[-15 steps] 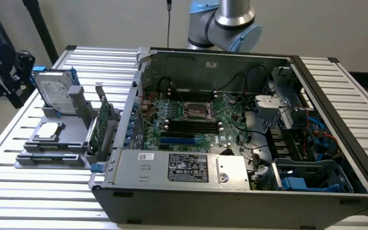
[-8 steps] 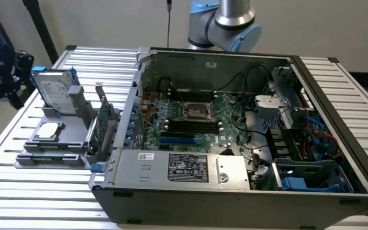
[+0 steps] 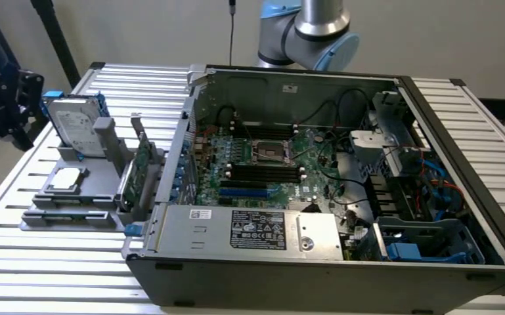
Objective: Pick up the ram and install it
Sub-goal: 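Pick up the ram and move it above insertion slot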
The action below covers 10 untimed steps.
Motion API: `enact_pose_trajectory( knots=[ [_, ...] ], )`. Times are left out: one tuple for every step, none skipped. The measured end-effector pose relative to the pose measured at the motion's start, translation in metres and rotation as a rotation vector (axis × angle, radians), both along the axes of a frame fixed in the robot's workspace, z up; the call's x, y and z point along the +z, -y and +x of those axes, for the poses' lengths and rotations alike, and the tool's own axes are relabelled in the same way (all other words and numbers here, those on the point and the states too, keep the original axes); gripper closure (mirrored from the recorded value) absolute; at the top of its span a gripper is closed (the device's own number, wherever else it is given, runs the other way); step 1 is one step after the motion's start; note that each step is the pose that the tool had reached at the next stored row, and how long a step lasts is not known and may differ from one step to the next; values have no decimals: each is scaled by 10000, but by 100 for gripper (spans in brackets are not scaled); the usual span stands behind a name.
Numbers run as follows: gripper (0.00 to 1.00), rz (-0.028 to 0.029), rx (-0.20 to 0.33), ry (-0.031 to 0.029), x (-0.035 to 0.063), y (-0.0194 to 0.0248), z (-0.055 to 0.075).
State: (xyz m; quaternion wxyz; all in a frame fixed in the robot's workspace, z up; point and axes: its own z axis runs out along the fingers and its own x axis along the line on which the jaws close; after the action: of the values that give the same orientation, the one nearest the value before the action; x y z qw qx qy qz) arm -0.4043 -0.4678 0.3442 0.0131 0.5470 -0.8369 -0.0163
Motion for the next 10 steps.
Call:
enact_pose_trajectory(
  knots=[
    [89,0,181,0,-3,0,0],
    [89,-1,360,-1,-5,0,0],
    [89,0,540,0,-8,0,0],
    [89,0,726,0,-12,0,0],
    [89,0,906,0,-14,0,0],
    [89,0,1091,0,-17,0,0],
    [89,0,1265,0,-19,0,0],
    [89,0,1446,1,-22,0,0],
    [89,0,1630,0,-24,0,0],
    [89,0,1815,0,-27,0,0]
  ],
)
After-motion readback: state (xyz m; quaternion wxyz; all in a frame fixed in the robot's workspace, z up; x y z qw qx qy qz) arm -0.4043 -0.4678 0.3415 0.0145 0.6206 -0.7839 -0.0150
